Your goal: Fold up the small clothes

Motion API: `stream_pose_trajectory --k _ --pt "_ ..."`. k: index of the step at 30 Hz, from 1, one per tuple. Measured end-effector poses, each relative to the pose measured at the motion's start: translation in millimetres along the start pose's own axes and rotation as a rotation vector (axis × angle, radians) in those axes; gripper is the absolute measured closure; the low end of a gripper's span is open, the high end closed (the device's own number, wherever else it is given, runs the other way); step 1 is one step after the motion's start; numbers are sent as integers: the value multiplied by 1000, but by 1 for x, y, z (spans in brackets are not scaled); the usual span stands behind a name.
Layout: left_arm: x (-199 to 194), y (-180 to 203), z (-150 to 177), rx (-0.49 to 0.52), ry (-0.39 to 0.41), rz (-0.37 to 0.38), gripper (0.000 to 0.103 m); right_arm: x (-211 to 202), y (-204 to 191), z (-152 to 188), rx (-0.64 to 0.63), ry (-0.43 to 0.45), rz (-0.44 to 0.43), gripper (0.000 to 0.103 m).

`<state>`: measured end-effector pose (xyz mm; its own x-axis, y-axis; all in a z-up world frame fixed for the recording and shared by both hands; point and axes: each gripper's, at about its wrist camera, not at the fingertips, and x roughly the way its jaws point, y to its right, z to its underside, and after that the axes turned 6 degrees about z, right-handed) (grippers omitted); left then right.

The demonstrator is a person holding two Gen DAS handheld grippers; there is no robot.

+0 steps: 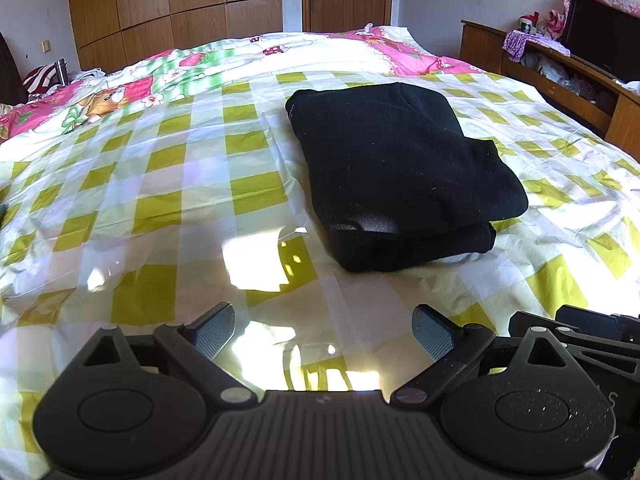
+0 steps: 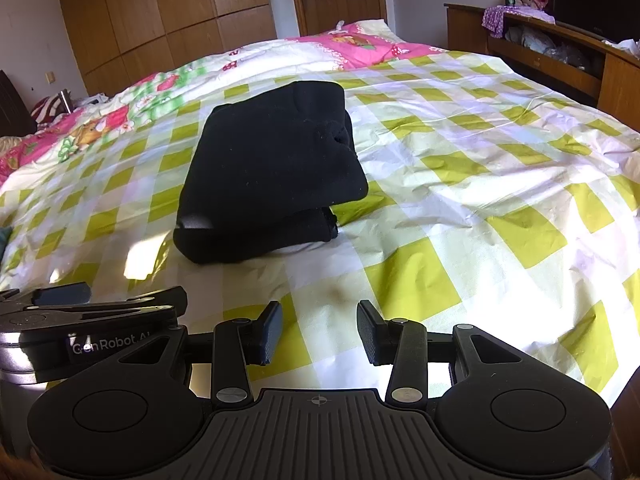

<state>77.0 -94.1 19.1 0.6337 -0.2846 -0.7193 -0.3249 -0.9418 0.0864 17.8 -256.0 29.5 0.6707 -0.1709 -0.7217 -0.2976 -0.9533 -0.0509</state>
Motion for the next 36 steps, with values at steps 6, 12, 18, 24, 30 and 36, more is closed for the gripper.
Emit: stream_pose_trajectory --k 6,12,18,24,30,36 --pt "-1 0 0 -1 -7 -4 0 -1 0 0 0 0 0 62" --pt "-1 -1 1 -11 -11 -1 0 -1 0 0 -1 -1 -2 62" --pt "-1 -1 2 -13 -14 -1 0 -1 0 0 -5 -3 -3 62" --pt "-1 -2 3 -21 -18 2 0 -1 0 1 -9 -3 -9 62" --pt "4 -5 8 -41 -49 16 0 -1 -1 1 -12 -3 -14 62" --pt "2 -5 10 -30 -46 11 0 0 0 2 -24 -3 0 58"
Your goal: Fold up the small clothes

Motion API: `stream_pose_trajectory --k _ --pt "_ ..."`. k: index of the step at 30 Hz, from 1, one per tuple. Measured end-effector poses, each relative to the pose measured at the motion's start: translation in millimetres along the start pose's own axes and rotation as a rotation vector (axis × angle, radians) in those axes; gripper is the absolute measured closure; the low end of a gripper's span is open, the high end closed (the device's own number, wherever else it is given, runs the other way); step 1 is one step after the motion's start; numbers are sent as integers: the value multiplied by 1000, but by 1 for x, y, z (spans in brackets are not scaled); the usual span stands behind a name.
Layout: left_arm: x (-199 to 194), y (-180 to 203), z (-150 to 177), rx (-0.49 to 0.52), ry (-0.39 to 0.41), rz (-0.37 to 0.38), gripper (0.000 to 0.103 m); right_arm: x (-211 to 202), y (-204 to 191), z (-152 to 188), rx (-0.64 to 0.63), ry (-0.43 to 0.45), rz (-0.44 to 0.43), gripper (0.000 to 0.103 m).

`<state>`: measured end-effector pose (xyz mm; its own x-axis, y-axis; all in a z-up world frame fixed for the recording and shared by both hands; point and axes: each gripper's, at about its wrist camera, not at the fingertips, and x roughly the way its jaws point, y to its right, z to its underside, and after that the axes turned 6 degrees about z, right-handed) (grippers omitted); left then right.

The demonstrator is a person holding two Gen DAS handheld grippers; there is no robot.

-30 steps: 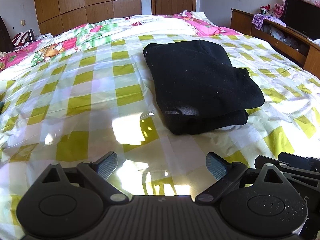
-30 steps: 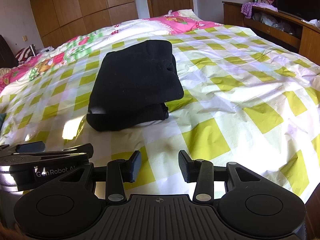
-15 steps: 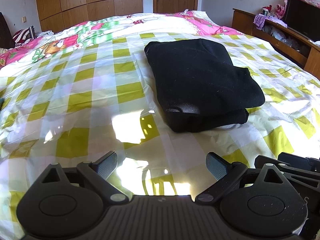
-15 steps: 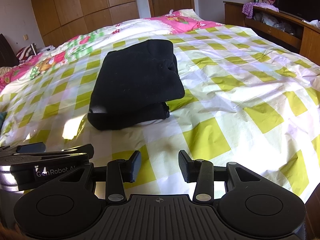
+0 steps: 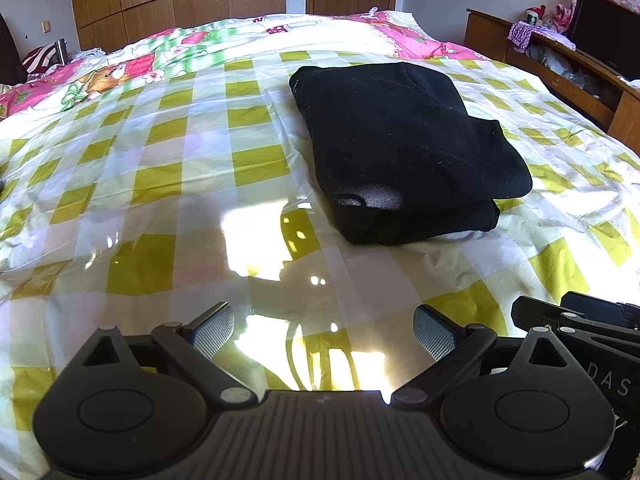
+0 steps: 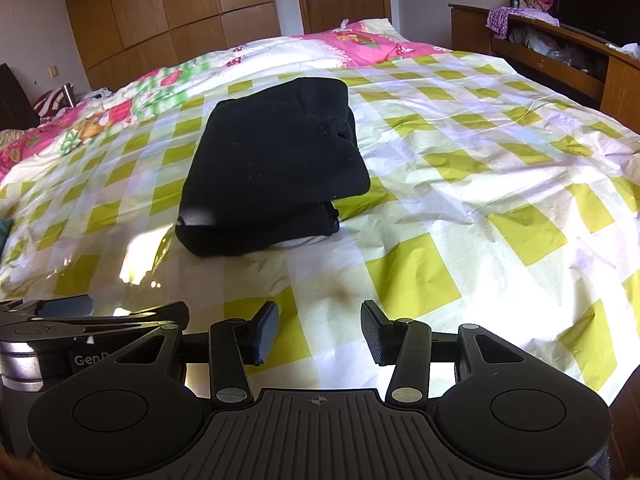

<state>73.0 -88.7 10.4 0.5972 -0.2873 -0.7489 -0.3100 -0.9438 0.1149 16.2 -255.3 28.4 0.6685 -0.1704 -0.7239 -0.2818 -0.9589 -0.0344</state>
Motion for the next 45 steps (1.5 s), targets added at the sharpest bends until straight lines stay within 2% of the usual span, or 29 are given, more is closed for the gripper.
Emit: stream_pose_trajectory --k 17,45 --pt "-7 2 4 28 -6 -41 0 0 0 4 -7 -21 0 58" --pt "-11 11 6 67 9 -65 0 -3 5 6 -2 -20 -6 58"
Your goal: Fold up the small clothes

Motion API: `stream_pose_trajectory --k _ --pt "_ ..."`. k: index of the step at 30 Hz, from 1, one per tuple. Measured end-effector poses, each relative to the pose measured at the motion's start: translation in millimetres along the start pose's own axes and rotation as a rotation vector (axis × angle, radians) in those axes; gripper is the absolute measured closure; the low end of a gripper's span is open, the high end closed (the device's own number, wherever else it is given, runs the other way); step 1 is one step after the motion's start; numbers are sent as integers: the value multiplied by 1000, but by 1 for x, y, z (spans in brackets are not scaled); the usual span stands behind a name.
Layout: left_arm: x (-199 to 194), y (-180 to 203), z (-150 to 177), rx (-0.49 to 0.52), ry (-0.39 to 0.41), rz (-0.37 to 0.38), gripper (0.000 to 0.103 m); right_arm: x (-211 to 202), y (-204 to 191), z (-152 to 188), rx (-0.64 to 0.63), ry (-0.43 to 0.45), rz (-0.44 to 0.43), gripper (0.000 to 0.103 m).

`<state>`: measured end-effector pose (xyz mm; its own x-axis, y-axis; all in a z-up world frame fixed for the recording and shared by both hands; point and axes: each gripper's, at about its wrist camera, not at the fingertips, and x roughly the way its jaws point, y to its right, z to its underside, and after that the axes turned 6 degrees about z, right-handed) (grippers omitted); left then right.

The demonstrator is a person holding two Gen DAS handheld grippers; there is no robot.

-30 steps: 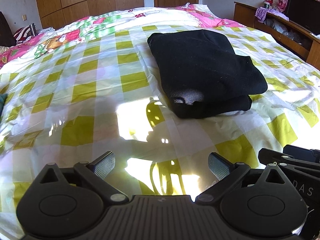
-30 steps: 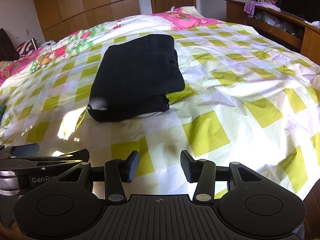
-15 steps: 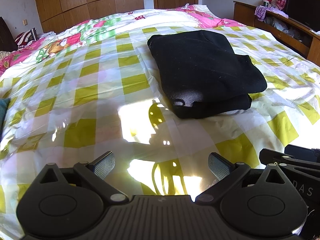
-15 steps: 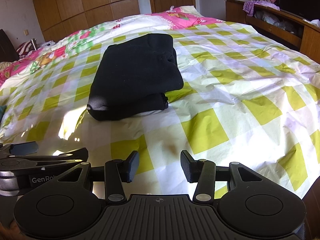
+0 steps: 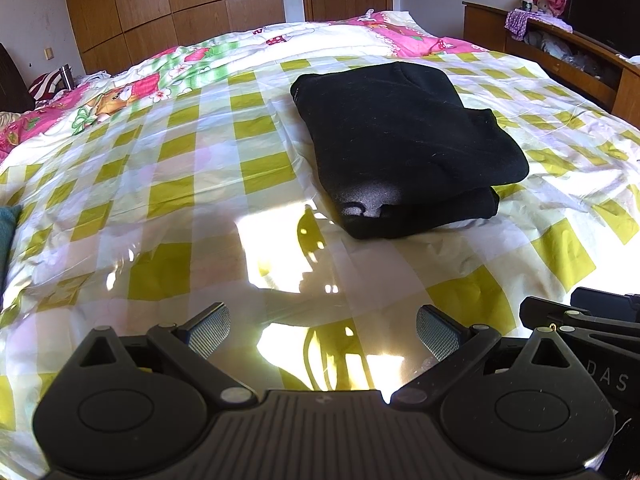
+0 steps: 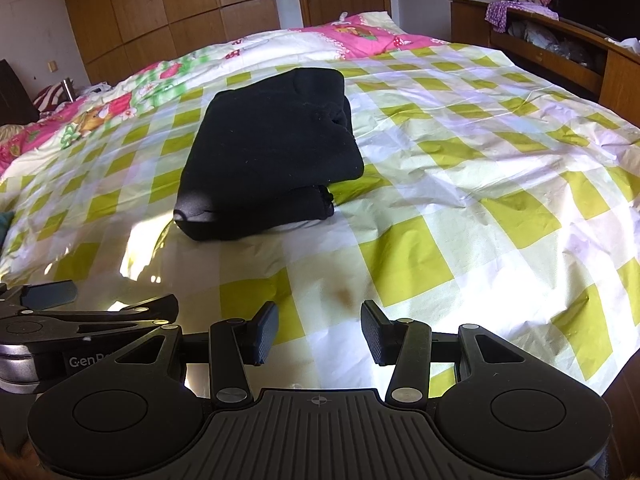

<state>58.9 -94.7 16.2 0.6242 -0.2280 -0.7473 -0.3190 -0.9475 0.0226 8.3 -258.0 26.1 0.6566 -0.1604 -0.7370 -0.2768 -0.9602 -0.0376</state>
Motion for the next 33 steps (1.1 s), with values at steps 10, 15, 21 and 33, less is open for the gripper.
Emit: stream_pose_trajectory --k 10,15,21,33 --pt "0 1 -1 0 0 0 0 -1 0 -1 0 3 0 58" --pt "0 2 0 8 4 -7 0 -1 0 -1 1 1 0 58" --pt "-1 1 0 11 8 -10 0 -1 0 0 2 2 0 58" --pt "-2 4 0 20 13 -13 0 -1 1 0 5 0 -1 58"
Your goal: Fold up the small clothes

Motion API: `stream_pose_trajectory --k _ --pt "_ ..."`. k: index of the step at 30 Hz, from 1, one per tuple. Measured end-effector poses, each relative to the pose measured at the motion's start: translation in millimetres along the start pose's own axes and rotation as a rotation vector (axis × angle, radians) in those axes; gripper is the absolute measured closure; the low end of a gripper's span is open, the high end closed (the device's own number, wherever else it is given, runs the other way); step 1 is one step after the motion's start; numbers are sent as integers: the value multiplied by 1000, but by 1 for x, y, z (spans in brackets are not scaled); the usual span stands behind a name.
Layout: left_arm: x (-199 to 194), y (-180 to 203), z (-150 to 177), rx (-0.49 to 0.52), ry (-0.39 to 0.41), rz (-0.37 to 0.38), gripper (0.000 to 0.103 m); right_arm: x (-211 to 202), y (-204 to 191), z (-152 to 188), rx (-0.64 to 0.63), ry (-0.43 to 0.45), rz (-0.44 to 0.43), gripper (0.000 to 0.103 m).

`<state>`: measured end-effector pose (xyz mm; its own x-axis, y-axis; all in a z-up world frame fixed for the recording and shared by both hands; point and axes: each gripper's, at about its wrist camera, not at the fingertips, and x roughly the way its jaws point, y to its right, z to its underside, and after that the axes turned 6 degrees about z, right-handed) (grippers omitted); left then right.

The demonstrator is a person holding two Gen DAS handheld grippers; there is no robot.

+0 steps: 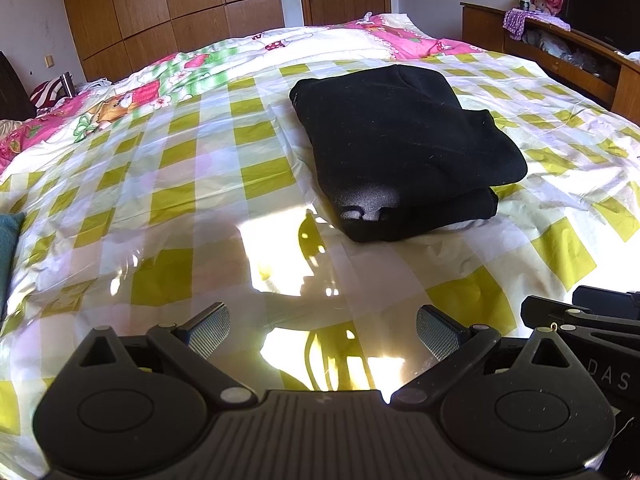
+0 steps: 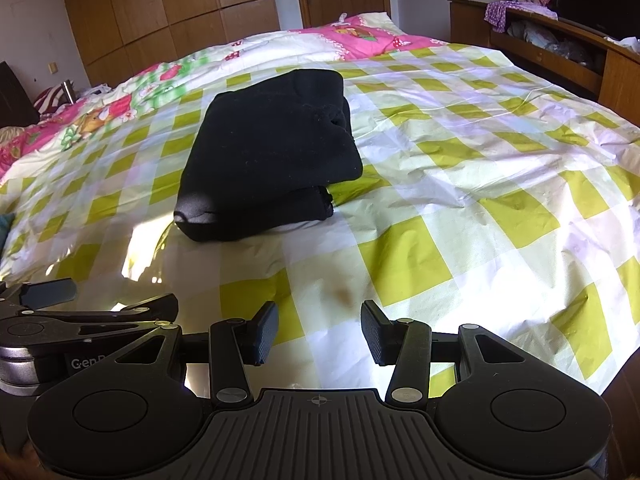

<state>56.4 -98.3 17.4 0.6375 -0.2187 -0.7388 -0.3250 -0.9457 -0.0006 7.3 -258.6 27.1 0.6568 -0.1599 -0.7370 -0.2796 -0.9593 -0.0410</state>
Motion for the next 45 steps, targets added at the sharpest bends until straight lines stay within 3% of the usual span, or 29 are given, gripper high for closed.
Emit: stream_pose_trajectory --k 45 --pt "-1 0 1 4 -13 8 0 -2 2 1 5 -3 0 58"
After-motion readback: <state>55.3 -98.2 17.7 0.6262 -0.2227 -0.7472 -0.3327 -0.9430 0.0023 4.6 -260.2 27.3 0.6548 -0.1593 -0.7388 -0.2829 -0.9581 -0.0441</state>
